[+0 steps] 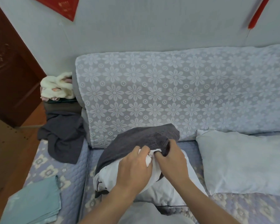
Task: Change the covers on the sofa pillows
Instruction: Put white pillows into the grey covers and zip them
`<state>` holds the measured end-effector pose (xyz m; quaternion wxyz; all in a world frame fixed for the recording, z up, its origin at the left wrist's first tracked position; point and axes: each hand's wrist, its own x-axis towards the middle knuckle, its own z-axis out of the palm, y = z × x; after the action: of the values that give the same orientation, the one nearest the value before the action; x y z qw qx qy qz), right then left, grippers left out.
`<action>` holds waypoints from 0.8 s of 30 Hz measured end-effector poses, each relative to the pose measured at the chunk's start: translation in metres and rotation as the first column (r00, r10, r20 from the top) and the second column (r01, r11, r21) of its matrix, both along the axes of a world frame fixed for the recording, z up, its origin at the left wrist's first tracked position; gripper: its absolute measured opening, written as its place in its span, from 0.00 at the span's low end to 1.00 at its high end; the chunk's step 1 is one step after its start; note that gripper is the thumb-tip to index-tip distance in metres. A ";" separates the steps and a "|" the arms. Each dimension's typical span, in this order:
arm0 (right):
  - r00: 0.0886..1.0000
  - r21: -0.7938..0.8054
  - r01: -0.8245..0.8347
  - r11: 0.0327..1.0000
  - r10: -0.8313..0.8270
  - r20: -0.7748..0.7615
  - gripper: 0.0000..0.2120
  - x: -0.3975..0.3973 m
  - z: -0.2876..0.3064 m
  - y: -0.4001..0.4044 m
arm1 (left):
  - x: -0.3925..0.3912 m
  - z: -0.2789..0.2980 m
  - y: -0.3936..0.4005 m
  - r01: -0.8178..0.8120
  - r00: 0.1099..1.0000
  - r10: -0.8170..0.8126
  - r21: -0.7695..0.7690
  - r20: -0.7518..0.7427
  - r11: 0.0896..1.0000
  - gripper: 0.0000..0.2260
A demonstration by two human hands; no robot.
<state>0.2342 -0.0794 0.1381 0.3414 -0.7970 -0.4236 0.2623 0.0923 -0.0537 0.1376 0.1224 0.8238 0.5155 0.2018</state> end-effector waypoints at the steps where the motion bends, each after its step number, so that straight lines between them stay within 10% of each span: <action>1: 0.999 0.011 0.033 0.999 -0.032 -0.040 0.09 0.000 0.002 0.003 | -0.002 -0.002 0.000 0.039 0.999 -0.039 0.025 -0.013 0.999 0.08; 8: 0.992 0.093 -0.008 0.996 -0.003 0.123 0.08 -0.005 0.003 0.012 | -0.011 0.006 0.003 0.152 0.937 -0.121 0.070 -0.327 0.986 0.26; 20: 0.852 0.180 -0.257 0.950 0.135 0.506 0.15 -0.004 0.007 0.011 | -0.001 0.008 0.018 -0.152 0.930 0.159 0.047 -0.332 0.987 0.02; 24: 0.933 0.120 -0.144 0.982 0.094 0.349 0.10 -0.001 0.001 0.014 | -0.002 0.003 0.004 -0.101 0.927 0.086 -0.023 -0.365 0.995 0.17</action>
<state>0.2331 -0.0652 0.1390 0.3028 -0.7765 -0.5416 0.1092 0.0906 -0.0495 0.1411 0.0321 0.8188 0.5718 0.0411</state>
